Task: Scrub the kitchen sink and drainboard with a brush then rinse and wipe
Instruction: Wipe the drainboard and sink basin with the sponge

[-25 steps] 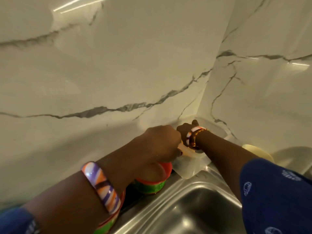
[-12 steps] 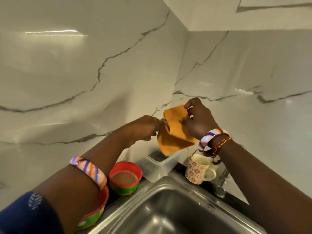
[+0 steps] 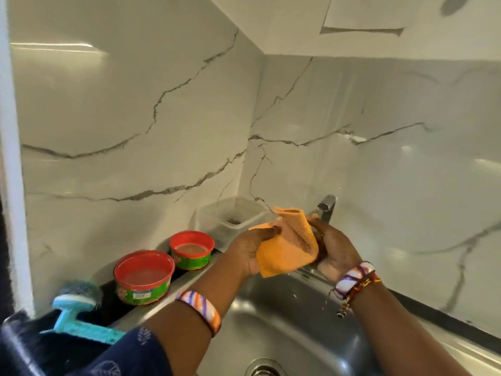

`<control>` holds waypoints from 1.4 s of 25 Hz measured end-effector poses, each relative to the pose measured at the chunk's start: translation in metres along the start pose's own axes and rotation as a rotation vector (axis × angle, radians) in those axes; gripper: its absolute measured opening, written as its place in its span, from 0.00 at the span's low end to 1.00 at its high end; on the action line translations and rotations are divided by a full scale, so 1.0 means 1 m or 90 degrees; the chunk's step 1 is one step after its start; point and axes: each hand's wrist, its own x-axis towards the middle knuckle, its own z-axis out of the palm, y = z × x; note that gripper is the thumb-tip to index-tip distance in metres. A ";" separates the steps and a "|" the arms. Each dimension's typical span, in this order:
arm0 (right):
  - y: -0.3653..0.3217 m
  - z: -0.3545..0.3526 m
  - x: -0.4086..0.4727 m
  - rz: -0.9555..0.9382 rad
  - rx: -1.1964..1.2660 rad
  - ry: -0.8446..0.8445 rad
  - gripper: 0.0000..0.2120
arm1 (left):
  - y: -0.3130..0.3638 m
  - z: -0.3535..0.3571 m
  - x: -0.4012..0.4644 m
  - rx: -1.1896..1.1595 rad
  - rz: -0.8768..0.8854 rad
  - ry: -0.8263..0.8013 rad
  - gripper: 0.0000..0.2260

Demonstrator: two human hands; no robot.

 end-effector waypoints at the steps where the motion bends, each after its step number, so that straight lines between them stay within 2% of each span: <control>1: 0.005 -0.008 -0.004 0.015 0.040 0.002 0.11 | -0.001 0.004 0.000 0.011 -0.014 0.006 0.13; 4: 0.014 -0.023 -0.021 0.011 0.075 -0.036 0.31 | 0.001 0.018 -0.003 0.110 -0.007 0.050 0.07; 6: 0.018 -0.025 -0.031 -0.011 0.061 -0.070 0.46 | 0.007 0.025 -0.002 0.198 0.020 0.106 0.13; 7: 0.018 -0.025 -0.035 -0.025 0.050 -0.070 0.49 | 0.010 0.029 0.000 0.249 0.031 0.125 0.13; 9: 0.014 -0.025 -0.039 -0.031 0.001 -0.024 0.44 | 0.015 0.039 -0.002 0.282 0.030 0.108 0.10; 10: 0.011 -0.024 -0.039 -0.020 -0.004 0.020 0.37 | 0.017 0.045 -0.004 0.271 0.015 0.088 0.08; 12: 0.004 -0.030 -0.035 0.017 0.079 0.127 0.21 | 0.020 0.050 -0.003 0.255 0.012 0.076 0.04; 13: 0.000 -0.036 -0.033 0.030 0.142 0.155 0.17 | 0.021 0.050 -0.002 0.256 0.015 0.081 0.03; 16: -0.011 -0.040 -0.033 0.016 0.220 0.197 0.10 | 0.018 0.052 -0.002 0.340 0.024 0.101 0.09; 17: -0.014 -0.038 -0.036 -0.006 0.177 0.190 0.08 | 0.015 0.055 -0.002 0.364 0.027 0.109 0.10; 19: -0.017 -0.035 -0.040 -0.098 -0.029 0.185 0.07 | 0.011 0.057 -0.003 0.350 0.024 0.109 0.10; 21: -0.018 -0.033 -0.044 -0.227 -0.307 0.160 0.05 | 0.011 0.058 -0.004 0.182 -0.015 0.063 0.09; 23: -0.021 -0.040 -0.046 -0.295 -0.548 0.026 0.09 | 0.016 0.058 -0.004 0.049 -0.049 0.000 0.16; 25: -0.023 -0.049 -0.044 -0.301 -0.705 -0.100 0.16 | 0.016 0.059 -0.004 0.032 -0.085 -0.032 0.26; 26: -0.024 -0.052 -0.044 -0.312 -0.746 -0.123 0.18 | 0.014 0.061 -0.007 0.044 -0.094 -0.043 0.26; 27: -0.026 -0.054 -0.045 -0.332 -0.750 -0.117 0.21 | 0.011 0.065 -0.011 0.052 -0.094 -0.046 0.21; 28: -0.028 -0.055 -0.049 -0.351 -0.701 -0.085 0.24 | 0.010 0.070 -0.013 0.055 -0.083 -0.046 0.14; 29: -0.028 -0.057 -0.054 -0.367 -0.580 -0.048 0.28 | 0.009 0.074 -0.012 0.044 -0.067 -0.035 0.09; 30: -0.027 -0.059 -0.059 -0.362 -0.394 -0.028 0.31 | 0.010 0.078 -0.012 0.029 -0.050 -0.021 0.06; 32: -0.018 -0.065 -0.065 -0.288 0.011 -0.078 0.40 | 0.011 0.084 -0.004 -0.013 -0.005 -0.002 0.11; 33: -0.012 -0.064 -0.067 -0.233 0.125 -0.111 0.43 | 0.010 0.090 -0.002 -0.035 0.015 -0.004 0.14; 35: -0.006 -0.058 -0.070 -0.181 0.189 -0.156 0.44 | -0.004 0.103 0.003 -0.032 0.057 -0.017 0.15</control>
